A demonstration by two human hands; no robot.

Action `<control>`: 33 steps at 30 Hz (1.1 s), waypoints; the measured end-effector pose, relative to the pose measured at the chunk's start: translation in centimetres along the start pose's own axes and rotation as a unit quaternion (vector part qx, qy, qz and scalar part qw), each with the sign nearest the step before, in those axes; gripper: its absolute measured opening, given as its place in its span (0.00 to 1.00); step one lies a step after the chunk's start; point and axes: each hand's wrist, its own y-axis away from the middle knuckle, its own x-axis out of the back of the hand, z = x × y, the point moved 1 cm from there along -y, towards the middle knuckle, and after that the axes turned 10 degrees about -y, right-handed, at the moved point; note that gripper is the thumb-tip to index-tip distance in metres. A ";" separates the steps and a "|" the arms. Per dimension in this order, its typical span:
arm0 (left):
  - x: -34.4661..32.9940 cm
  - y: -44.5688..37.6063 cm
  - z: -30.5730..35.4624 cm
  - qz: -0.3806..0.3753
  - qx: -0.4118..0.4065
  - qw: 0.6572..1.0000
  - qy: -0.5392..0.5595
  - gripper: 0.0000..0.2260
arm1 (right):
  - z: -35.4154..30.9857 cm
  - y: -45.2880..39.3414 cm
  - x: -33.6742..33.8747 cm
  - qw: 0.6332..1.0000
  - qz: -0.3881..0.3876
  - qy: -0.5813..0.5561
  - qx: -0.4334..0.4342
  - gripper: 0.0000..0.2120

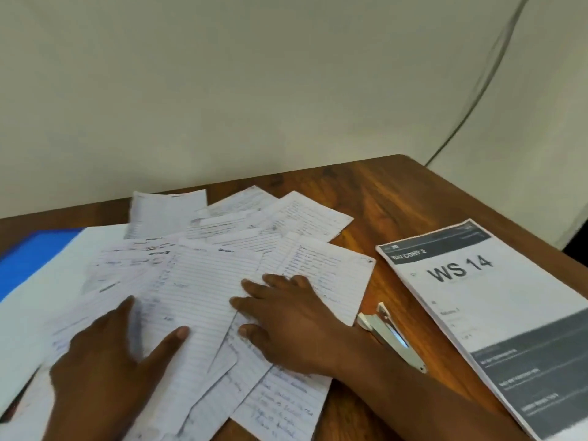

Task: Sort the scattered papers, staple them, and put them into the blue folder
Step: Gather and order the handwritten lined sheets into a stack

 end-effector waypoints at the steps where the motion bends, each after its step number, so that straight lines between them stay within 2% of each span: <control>1: 1.2 0.7 0.5 0.016 0.004 1.000 0.006 0.53 | -0.2 -0.2 0.0 1.000 -0.002 -0.002 -0.001 0.25; 5: 1.8 1.6 1.0 0.034 0.003 0.999 0.031 0.47 | 0.5 -0.1 0.3 1.000 -0.011 -0.008 -0.019 0.28; 9: 1.6 1.3 0.4 0.070 0.017 0.992 0.099 0.43 | 1.4 -0.1 0.2 0.996 0.046 -0.070 -0.024 0.46; 10: 1.5 1.4 0.3 0.080 0.016 0.990 0.112 0.41 | 1.7 -0.2 0.0 0.993 0.070 -0.089 -0.025 0.47; 12: 1.2 1.3 0.2 0.098 -0.001 0.986 0.135 0.33 | 2.4 -0.3 0.1 0.988 0.112 -0.105 -0.036 0.43; 15: 1.0 1.3 0.0 0.110 -0.034 0.982 0.149 0.24 | 2.4 -0.5 1.0 0.988 0.122 -0.063 -0.075 0.31; 18: 1.1 1.5 0.3 0.079 -0.064 0.978 0.180 0.18 | 2.4 -0.7 1.5 0.983 0.148 -0.051 -0.100 0.33; 21: 1.4 2.0 0.9 0.053 -0.112 0.969 0.215 0.21 | 2.1 -0.7 0.9 0.980 0.159 -0.045 -0.109 0.36; 25: 1.3 2.3 1.6 0.049 -0.145 0.968 0.199 0.22 | 1.8 -0.6 -0.4 0.990 0.132 0.002 -0.039 0.36; 28: 1.2 2.4 1.3 0.060 -0.126 0.976 0.165 0.24 | 2.4 -0.5 -1.7 0.993 0.115 0.029 0.008 0.39; 33: 1.6 2.3 0.3 0.095 -0.047 0.989 0.106 0.26 | 3.1 -0.4 -1.6 0.994 0.100 0.032 0.015 0.39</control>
